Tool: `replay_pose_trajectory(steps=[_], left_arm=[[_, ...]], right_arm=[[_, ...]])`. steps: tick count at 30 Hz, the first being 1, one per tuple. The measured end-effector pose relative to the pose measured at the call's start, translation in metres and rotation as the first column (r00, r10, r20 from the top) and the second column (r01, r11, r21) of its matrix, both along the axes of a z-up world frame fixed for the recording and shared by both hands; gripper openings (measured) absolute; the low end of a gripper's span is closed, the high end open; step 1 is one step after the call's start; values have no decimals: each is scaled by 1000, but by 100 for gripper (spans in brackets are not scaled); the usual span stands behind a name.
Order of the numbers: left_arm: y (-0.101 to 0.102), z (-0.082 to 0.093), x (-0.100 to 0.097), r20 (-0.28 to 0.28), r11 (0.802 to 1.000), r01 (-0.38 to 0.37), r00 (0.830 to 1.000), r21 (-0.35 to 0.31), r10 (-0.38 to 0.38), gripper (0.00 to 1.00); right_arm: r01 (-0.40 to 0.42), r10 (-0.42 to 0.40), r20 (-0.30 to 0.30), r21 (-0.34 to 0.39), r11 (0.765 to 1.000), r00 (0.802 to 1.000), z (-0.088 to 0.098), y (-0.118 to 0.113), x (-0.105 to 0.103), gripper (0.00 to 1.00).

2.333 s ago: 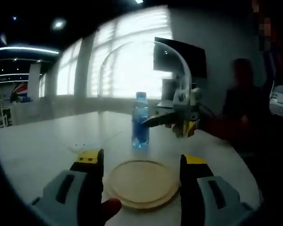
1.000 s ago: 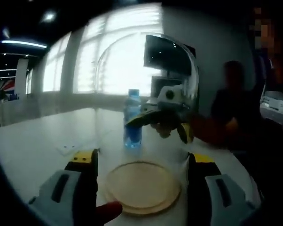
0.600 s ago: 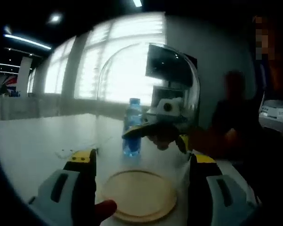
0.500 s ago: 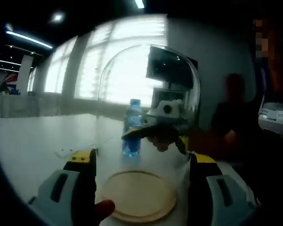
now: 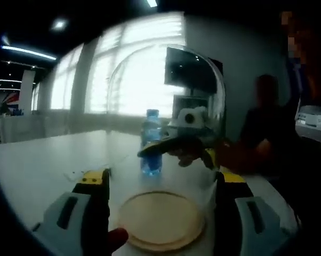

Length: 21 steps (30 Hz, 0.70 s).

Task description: Open the cover put in the Mizone put the cover back on

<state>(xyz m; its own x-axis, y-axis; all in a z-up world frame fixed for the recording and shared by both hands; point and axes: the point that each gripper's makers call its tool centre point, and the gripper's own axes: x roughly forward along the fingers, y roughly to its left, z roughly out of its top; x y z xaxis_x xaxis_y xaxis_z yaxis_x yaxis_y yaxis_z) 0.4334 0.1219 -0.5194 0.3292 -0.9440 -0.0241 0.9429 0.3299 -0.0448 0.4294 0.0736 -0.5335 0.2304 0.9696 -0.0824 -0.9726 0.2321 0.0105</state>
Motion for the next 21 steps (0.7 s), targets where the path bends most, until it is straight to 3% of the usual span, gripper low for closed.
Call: replay_pose_trajectory(steps=[11, 21], left_arm=[[-1, 1, -1, 7, 1000, 2, 1000, -16, -2, 70], [0, 1, 0, 9, 1000, 0, 1000, -27, 0, 68]], right_arm=[[-8, 7, 8, 44, 999, 1000, 1, 3, 2, 82], [-10, 10, -3, 37, 999, 1000, 3, 3, 2, 82]])
